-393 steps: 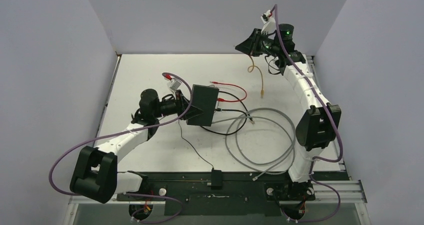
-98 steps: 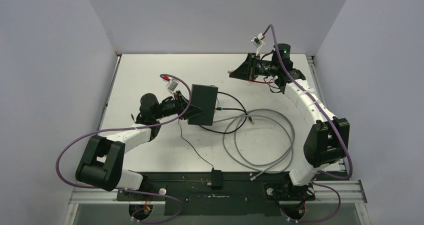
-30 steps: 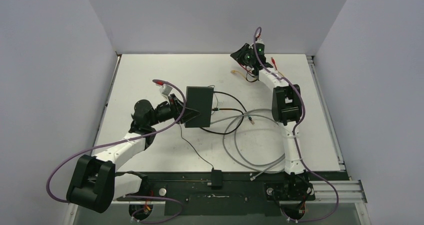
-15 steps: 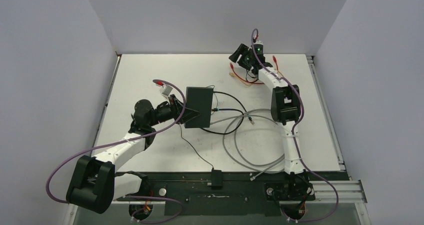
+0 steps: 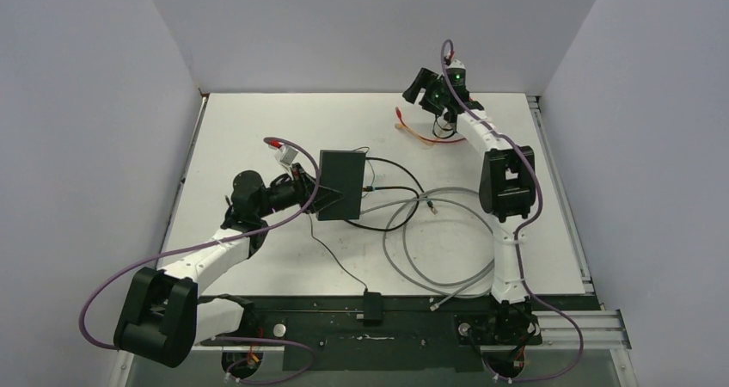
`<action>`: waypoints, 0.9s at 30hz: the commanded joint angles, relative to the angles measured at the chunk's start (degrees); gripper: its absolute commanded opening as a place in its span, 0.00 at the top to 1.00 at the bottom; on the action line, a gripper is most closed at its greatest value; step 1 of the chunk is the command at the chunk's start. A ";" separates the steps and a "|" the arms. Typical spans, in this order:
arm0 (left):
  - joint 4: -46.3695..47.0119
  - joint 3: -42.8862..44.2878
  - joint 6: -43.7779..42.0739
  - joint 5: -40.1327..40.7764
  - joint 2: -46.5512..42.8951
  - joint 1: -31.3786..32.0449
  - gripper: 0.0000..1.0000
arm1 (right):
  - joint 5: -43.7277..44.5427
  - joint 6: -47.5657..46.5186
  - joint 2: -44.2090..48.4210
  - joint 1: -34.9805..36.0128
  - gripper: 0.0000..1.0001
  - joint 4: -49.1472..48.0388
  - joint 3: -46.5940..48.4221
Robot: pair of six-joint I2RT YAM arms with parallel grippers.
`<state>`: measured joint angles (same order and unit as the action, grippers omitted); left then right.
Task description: Pull the plug from the switch port
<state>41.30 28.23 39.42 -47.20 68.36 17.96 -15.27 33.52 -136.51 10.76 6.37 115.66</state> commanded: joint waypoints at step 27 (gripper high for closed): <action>3.23 5.03 8.55 0.72 8.62 -2.47 1.00 | -31.04 0.05 35.45 0.09 0.08 -11.20 -43.52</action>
<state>39.24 29.56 45.91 -45.15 76.95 16.01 -38.89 34.04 -106.32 10.70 -1.54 73.03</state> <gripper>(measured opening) 0.279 0.911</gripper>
